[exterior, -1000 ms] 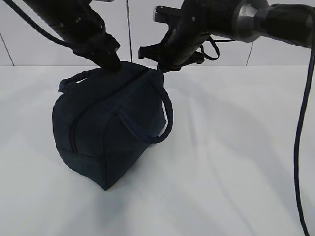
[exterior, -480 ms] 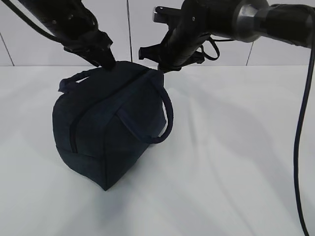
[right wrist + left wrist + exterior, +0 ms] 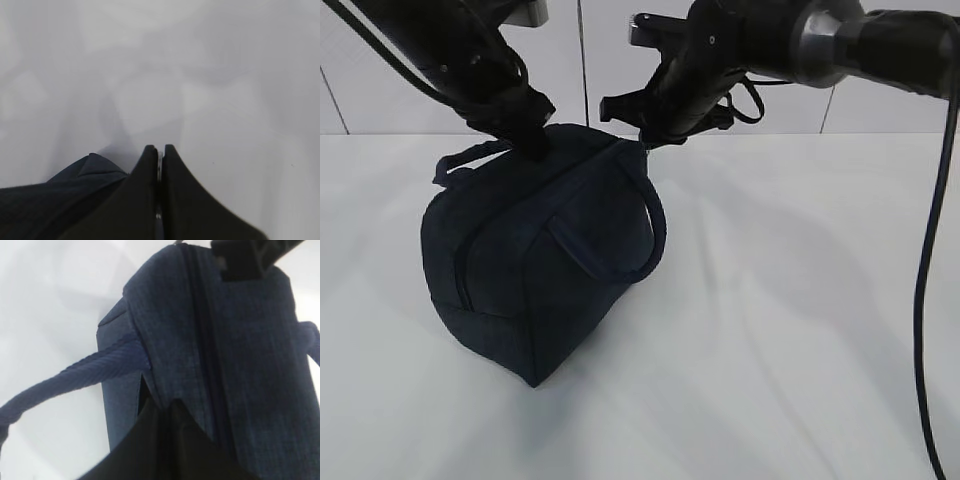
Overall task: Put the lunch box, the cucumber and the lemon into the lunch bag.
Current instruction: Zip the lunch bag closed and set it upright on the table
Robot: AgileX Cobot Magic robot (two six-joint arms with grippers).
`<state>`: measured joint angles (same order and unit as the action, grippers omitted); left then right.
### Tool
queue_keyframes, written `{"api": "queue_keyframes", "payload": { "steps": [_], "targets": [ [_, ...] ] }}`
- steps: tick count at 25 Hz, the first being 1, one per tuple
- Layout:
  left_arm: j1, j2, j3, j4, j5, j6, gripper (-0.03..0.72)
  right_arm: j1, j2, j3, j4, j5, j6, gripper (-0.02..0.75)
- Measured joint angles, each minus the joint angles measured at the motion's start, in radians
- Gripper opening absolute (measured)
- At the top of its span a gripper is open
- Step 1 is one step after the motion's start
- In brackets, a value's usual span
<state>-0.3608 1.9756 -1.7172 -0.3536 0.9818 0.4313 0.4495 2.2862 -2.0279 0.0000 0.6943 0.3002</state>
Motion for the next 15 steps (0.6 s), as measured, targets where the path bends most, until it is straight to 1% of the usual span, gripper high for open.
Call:
{"api": "queue_keyframes", "payload": {
  "steps": [15],
  "targets": [
    [0.0,-0.002,-0.001,0.0,0.044,0.0,-0.006,-0.006,0.07,-0.005,0.009,-0.016,0.0,0.0]
  ]
}}
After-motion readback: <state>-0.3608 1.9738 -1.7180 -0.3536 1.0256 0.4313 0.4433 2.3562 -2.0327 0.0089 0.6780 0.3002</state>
